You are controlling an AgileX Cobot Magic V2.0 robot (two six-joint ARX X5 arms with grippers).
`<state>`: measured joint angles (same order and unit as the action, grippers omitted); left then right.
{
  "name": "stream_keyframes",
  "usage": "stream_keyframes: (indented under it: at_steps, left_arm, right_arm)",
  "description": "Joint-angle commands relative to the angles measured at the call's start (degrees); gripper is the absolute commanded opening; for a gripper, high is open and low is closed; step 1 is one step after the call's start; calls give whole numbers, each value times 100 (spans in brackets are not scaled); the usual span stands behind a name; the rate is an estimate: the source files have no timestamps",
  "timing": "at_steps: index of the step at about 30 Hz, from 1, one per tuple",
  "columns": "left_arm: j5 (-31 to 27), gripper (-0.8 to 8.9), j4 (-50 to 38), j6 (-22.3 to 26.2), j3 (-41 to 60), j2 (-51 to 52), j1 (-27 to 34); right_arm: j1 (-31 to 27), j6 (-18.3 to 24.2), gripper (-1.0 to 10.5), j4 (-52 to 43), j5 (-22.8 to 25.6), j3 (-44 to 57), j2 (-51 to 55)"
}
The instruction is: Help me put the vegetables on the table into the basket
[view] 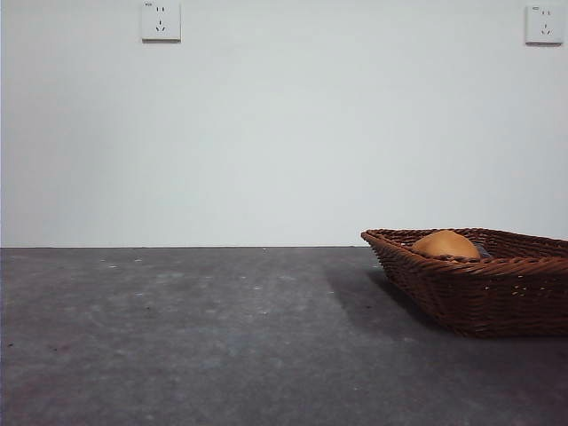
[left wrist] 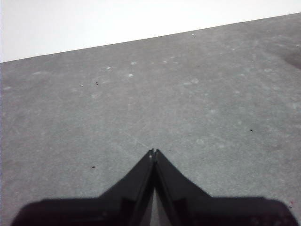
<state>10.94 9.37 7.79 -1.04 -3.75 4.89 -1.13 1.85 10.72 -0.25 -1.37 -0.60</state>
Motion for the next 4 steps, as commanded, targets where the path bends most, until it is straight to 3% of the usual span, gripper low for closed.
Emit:
stream_keyframes:
  at_steps: [1,4]
  left_arm:
    - [-4,-4,-35,-52,55,-2,20]
    - [-7,-4,-33,-52,55,-2,20]
  right_arm:
    - [4,-48,1,-24,-11,55,7]
    - [4,-48,1,-24,-11,55,7]
